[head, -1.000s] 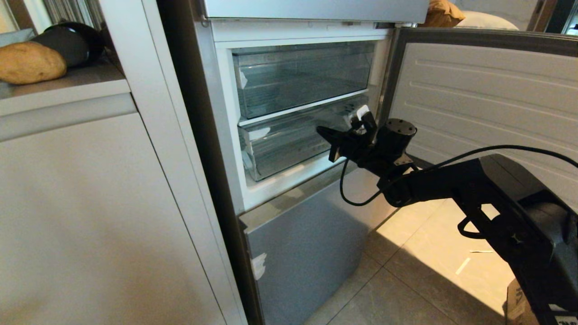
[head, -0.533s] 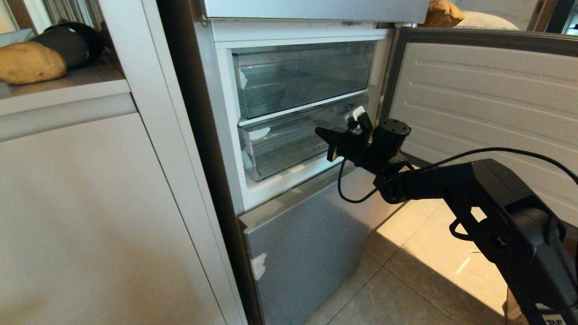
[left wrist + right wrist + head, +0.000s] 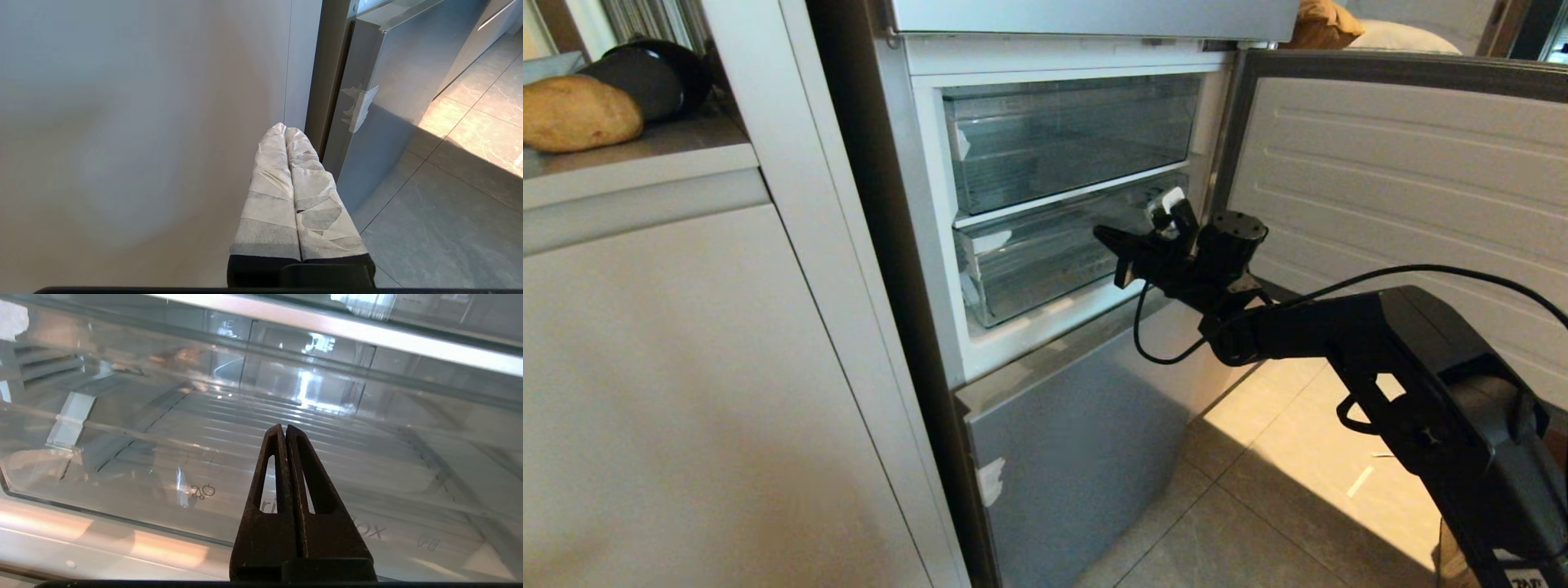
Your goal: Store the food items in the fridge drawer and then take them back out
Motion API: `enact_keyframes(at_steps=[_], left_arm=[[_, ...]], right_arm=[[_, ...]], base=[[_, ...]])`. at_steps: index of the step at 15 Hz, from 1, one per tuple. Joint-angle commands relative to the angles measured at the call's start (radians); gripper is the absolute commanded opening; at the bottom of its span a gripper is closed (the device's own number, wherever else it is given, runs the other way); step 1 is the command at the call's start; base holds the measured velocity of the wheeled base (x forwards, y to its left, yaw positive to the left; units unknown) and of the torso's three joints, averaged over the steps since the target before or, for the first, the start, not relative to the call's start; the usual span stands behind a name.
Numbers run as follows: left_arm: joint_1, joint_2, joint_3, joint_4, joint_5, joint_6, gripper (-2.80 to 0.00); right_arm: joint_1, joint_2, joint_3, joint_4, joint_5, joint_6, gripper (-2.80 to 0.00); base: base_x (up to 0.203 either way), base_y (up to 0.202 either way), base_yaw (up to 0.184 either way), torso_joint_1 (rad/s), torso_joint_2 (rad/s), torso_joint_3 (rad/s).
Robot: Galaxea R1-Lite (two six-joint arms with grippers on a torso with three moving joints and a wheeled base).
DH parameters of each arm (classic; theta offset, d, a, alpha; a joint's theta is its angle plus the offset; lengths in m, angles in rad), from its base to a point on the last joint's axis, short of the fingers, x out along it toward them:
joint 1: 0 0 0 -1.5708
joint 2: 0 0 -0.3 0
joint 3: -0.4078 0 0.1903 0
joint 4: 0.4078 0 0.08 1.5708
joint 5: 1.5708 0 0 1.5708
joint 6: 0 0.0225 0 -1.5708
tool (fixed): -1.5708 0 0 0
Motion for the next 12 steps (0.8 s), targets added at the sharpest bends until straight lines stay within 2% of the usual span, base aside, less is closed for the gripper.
enact_keyframes(at_steps=[1, 8, 12], left_arm=[[0.000, 0.000, 0.000, 0.000, 0.001, 0.000, -2.80], [0.000, 0.000, 0.000, 0.000, 0.001, -0.001, -2.80], [0.000, 0.000, 0.000, 0.000, 0.001, 0.000, -2.80]], right_arm=[[0.000, -0.014, 0.000, -0.008, 0.004, -0.001, -2.80], [0.004, -0.029, 0.002, -0.041, 0.002, -0.004, -2.80], [0.015, -0.051, 0.023, -0.080, -0.082, -0.003, -2.80]], base=[[0.000, 0.000, 0.000, 0.000, 0.00, 0.000], [0.000, 0.000, 0.000, 0.000, 0.00, 0.000], [0.000, 0.000, 0.000, 0.000, 0.00, 0.000]])
